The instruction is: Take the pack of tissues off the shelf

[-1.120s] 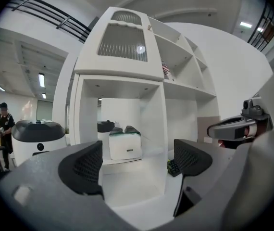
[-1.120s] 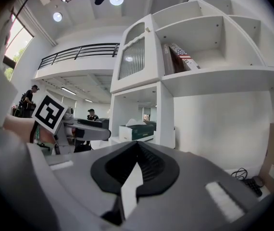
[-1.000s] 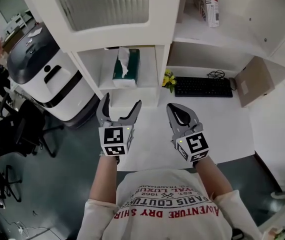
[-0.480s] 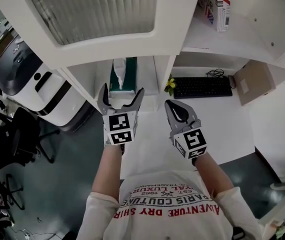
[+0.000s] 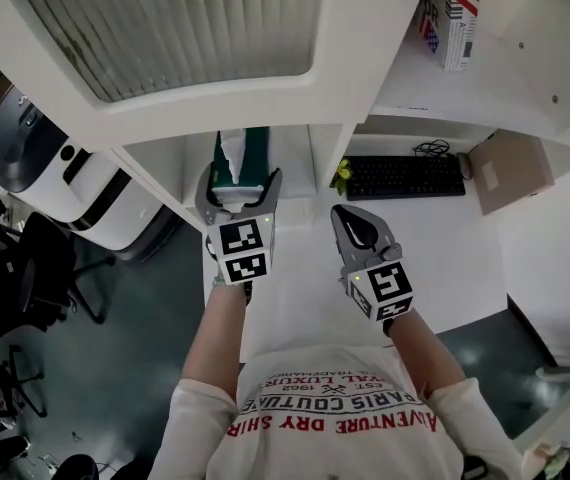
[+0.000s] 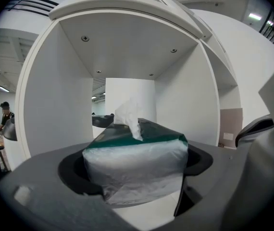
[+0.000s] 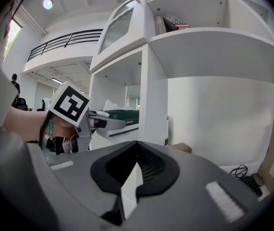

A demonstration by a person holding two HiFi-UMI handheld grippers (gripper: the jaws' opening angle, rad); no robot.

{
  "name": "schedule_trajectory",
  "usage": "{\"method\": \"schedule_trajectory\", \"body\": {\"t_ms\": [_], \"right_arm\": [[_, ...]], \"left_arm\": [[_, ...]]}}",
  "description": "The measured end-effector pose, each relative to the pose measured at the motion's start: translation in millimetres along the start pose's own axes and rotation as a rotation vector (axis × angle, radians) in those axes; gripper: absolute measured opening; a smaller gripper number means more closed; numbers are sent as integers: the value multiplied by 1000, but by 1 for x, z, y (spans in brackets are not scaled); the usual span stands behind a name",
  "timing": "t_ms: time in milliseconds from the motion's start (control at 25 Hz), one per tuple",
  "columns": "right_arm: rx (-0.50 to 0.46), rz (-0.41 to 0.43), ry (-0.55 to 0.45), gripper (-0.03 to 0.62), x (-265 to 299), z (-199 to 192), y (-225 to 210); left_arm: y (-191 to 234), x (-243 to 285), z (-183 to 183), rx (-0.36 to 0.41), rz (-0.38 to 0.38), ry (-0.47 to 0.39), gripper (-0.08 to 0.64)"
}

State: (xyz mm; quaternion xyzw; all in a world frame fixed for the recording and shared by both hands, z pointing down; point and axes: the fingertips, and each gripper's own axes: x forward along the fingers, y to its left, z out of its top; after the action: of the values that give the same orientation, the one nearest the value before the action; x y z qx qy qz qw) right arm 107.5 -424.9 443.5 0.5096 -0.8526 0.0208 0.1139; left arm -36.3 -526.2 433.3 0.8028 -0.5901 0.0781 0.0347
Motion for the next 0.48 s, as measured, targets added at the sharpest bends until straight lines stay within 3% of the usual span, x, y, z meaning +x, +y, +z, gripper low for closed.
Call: {"method": "schedule_trajectory", "body": {"t_ms": [480], "right_arm": [[15, -18, -16, 0, -11, 3, -14]], "left_arm": [[-1, -11, 5, -6, -17, -2, 429]]}}
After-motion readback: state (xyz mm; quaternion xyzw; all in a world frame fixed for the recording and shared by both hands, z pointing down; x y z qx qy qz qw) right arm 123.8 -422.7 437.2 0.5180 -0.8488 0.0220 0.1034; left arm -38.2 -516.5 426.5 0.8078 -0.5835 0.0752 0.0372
